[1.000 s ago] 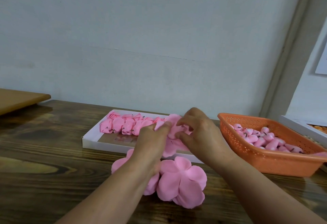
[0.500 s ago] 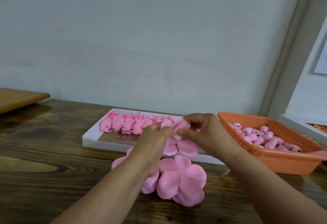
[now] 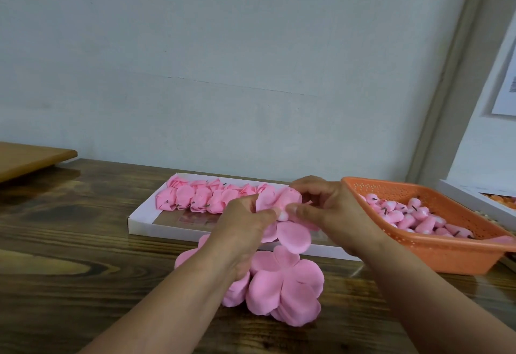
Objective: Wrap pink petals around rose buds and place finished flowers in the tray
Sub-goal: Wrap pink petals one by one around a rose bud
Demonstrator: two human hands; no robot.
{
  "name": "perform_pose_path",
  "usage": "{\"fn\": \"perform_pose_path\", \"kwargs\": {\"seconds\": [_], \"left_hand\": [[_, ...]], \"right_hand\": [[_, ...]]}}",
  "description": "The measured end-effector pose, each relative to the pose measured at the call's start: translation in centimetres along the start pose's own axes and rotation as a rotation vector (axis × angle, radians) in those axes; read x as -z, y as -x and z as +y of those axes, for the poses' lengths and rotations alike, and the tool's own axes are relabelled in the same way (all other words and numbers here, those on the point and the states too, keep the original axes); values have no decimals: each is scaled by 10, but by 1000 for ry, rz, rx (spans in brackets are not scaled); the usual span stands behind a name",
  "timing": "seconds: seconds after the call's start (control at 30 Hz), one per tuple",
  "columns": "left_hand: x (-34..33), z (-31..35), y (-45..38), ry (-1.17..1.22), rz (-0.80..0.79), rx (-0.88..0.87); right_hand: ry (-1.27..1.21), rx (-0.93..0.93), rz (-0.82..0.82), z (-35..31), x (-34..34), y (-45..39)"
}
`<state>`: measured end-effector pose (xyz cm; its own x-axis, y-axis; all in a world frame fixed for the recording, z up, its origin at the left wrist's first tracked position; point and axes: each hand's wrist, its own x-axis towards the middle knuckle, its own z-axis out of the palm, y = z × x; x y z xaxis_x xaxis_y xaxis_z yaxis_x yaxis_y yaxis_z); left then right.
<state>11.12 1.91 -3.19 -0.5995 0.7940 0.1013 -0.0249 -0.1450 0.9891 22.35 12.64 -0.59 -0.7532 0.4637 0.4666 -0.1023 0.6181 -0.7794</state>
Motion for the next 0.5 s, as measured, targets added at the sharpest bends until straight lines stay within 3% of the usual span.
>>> {"fn": "perform_pose_path", "kwargs": {"seconds": [0.23, 0.5], "left_hand": [[-3, -6, -3, 14, 154, 53], [-2, 8, 6, 178, 216, 169]], "right_hand": [[-69, -12, 120, 11, -15, 5], [228, 75, 0, 12, -11, 8]]}}
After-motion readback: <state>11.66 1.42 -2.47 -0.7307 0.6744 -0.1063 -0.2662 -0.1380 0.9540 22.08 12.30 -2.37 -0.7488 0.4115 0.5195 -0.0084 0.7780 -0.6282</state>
